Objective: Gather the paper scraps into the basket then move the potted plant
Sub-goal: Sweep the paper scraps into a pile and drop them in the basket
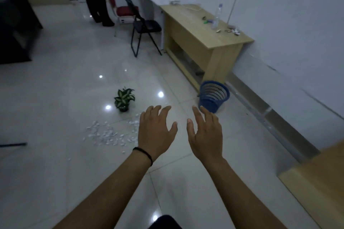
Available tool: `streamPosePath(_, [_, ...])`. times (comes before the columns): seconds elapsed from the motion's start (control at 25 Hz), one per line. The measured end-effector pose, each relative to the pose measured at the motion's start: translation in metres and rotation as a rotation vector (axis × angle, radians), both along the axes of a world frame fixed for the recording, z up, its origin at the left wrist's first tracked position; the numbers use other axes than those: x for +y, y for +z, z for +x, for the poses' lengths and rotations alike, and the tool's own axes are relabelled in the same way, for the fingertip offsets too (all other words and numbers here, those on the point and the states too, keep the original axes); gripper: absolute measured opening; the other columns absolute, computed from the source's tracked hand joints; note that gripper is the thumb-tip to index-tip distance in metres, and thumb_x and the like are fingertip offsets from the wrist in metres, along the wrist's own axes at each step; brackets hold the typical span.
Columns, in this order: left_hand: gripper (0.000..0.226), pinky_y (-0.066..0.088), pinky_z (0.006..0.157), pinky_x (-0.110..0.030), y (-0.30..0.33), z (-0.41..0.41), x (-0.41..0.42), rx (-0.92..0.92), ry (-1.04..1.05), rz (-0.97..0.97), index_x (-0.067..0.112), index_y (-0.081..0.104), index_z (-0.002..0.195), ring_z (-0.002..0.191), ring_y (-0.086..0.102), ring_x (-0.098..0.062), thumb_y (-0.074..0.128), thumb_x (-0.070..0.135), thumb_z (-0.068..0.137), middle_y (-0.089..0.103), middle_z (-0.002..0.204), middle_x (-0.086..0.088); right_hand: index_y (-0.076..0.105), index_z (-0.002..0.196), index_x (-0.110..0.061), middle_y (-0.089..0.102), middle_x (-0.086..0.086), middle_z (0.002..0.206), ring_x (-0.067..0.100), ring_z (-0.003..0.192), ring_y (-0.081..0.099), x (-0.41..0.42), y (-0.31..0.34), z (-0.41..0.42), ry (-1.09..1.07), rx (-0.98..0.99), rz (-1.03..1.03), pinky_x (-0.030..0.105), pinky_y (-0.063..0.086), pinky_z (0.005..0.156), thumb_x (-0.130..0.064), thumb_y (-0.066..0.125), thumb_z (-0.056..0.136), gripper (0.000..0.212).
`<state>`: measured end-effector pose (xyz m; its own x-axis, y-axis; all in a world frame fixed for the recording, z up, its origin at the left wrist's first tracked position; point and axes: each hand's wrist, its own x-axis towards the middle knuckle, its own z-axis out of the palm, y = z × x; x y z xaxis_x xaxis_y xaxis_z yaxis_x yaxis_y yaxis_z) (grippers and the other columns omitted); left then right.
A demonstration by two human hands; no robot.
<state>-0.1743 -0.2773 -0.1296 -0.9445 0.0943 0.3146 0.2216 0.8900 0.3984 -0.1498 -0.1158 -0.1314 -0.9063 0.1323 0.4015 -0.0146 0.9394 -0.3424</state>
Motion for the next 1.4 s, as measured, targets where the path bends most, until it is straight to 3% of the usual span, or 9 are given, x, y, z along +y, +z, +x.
streamPosePath(0.36, [0.063, 0.035, 0.109, -0.049, -0.038, -0.061, -0.069, -0.087, 0.293, -0.072, 0.021, 0.053, 0.136, 0.128, 0.048, -0.034, 0.047, 0.057, 0.084, 0.058, 0.132, -0.011, 0.05, 0.145, -0.02, 0.054, 0.01, 0.143, 0.028, 0.127, 0.051, -0.048, -0.045, -0.115, 0.274, -0.082, -0.012, 0.044, 0.049, 0.1, -0.041, 0.04, 0.099, 0.051])
streamPosePath(0.68, [0.067, 0.026, 0.115, -0.05, -0.052, -0.178, -0.046, -0.23, 0.462, -0.075, 0.021, 0.044, 0.144, 0.139, 0.035, -0.036, 0.045, 0.058, 0.087, 0.047, 0.145, -0.014, 0.047, 0.147, -0.022, 0.05, 0.009, 0.147, 0.028, 0.132, 0.049, -0.04, -0.071, -0.265, 0.467, -0.192, 0.013, 0.044, 0.046, 0.104, -0.043, 0.04, 0.1, 0.052])
streamPosePath(0.88, [0.067, 0.019, 0.119, -0.05, -0.058, -0.238, -0.04, -0.28, 0.505, -0.052, 0.025, 0.035, 0.148, 0.144, 0.026, -0.033, 0.045, 0.058, 0.091, 0.038, 0.152, -0.011, 0.05, 0.145, -0.022, 0.051, 0.009, 0.148, 0.029, 0.133, 0.05, -0.044, -0.078, -0.328, 0.526, -0.21, 0.009, 0.046, 0.048, 0.104, -0.051, 0.027, 0.098, 0.06])
streamPosePath(1.2, [0.067, 0.021, 0.119, -0.05, -0.063, -0.348, -0.083, -0.293, 0.503, -0.055, 0.023, 0.034, 0.148, 0.143, 0.028, -0.031, 0.045, 0.057, 0.09, 0.038, 0.152, -0.01, 0.05, 0.144, -0.019, 0.053, 0.011, 0.145, 0.029, 0.131, 0.051, -0.089, -0.078, -0.441, 0.606, -0.169, 0.035, 0.046, 0.05, 0.102, -0.039, 0.041, 0.1, 0.05])
streamPosePath(1.4, [0.068, 0.029, 0.114, -0.051, -0.064, -0.425, -0.098, -0.237, 0.463, -0.078, 0.02, 0.043, 0.143, 0.136, 0.038, -0.033, 0.045, 0.056, 0.085, 0.049, 0.143, -0.012, 0.051, 0.143, -0.018, 0.055, 0.012, 0.142, 0.028, 0.127, 0.054, -0.107, -0.083, -0.514, 0.507, -0.176, 0.003, 0.044, 0.052, 0.097, -0.036, 0.047, 0.1, 0.047])
